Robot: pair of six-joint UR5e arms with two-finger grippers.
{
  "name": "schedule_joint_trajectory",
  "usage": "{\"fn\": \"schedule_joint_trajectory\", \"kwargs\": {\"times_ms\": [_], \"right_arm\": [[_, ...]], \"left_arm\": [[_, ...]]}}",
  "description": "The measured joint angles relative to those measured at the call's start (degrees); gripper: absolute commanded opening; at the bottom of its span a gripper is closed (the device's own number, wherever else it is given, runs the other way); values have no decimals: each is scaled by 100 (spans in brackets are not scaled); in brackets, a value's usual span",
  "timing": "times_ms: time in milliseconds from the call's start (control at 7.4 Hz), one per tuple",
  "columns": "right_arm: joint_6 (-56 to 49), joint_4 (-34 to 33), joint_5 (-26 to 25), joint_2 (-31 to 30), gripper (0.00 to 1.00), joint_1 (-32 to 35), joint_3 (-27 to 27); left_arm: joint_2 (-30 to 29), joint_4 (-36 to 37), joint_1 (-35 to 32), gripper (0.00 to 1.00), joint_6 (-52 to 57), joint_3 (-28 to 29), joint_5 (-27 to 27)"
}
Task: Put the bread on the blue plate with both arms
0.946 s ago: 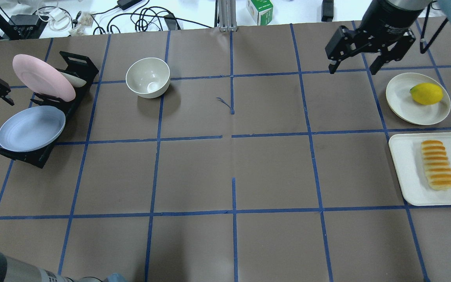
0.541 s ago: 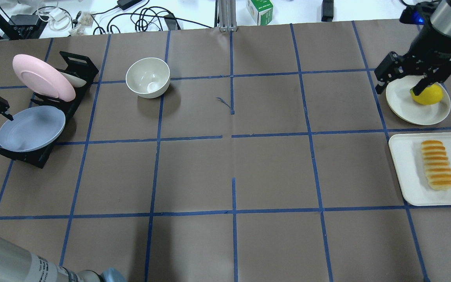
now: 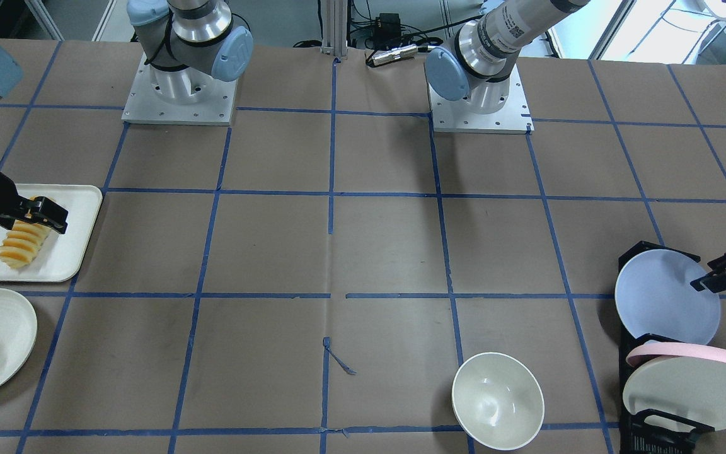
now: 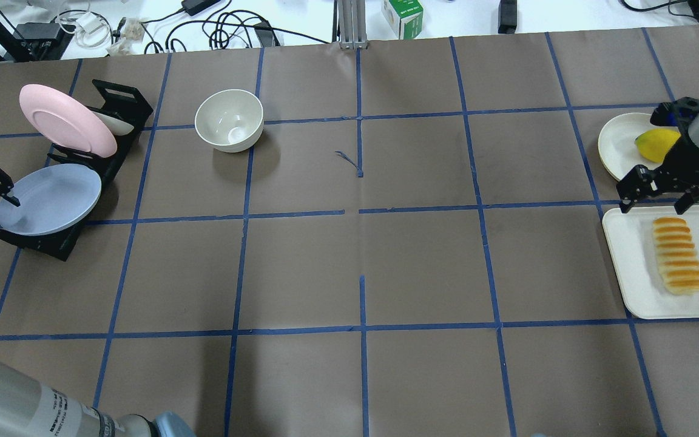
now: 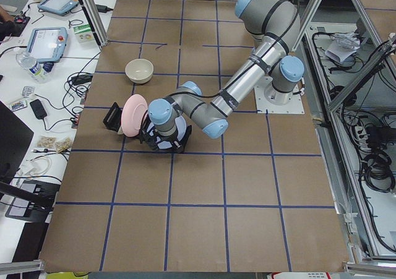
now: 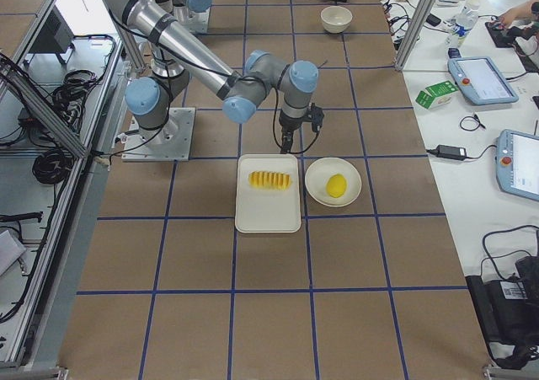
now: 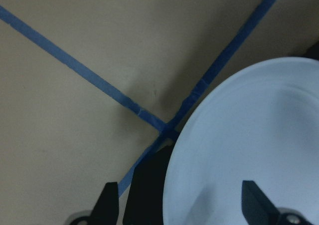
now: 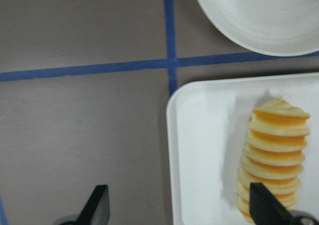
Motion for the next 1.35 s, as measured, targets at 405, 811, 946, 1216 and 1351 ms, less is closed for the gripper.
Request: {"fn": "schedule_joint_trajectory", "kwargs": {"times_ms": [405, 811, 946, 1216, 1351], "right_arm": [[-737, -574, -304, 137, 100, -581, 459], [-849, -1177, -327, 676, 100, -706, 501], [-867, -1321, -343, 818, 100, -725, 553], [-980, -1436, -353, 892, 36, -749, 666], [-1058, -1444, -356, 859, 0, -751, 637]], "left_arm": [[2, -6, 41, 0, 12, -18, -64], [199, -75, 50, 0, 93, 14, -63], [341, -246, 49, 0, 166, 45, -66], [802, -1238, -17, 0, 349, 75, -228], [1054, -1886, -89, 0, 384, 42, -498]]}}
